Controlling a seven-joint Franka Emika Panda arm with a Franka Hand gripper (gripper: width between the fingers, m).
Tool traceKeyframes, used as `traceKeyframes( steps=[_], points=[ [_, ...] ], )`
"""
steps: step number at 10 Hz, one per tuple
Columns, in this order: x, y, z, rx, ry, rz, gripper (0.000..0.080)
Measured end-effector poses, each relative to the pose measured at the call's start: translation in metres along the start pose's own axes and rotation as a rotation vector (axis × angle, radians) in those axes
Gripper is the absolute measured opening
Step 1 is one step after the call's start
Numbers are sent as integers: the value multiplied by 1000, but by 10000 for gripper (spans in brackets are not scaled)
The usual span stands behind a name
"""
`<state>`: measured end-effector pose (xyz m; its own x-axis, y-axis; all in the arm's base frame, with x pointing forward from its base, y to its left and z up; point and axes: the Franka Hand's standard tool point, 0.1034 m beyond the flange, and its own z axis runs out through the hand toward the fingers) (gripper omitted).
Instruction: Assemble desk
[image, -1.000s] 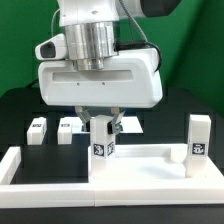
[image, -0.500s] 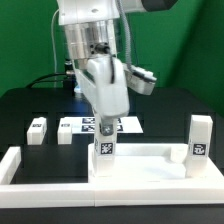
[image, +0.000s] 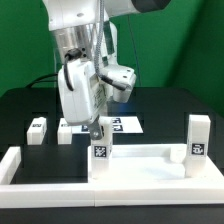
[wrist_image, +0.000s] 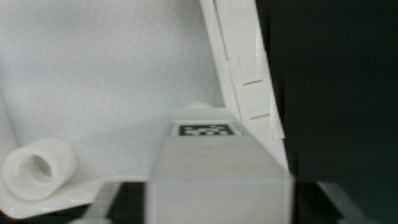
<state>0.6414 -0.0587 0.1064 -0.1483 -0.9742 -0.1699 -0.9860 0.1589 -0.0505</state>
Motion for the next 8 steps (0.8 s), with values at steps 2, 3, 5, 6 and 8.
traceKeyframes(
  steps=[2, 3, 5, 6, 8],
  points=[
    [-8, 6, 7, -16, 21, -258, 620],
    [-10, 5, 6, -16, 24, -421, 620],
    [-10, 4, 5, -13, 24, -536, 643],
    [-10, 4, 5, -14, 25, -587, 649],
    [-7, 3, 5, -23, 45, -877, 649]
  ],
)
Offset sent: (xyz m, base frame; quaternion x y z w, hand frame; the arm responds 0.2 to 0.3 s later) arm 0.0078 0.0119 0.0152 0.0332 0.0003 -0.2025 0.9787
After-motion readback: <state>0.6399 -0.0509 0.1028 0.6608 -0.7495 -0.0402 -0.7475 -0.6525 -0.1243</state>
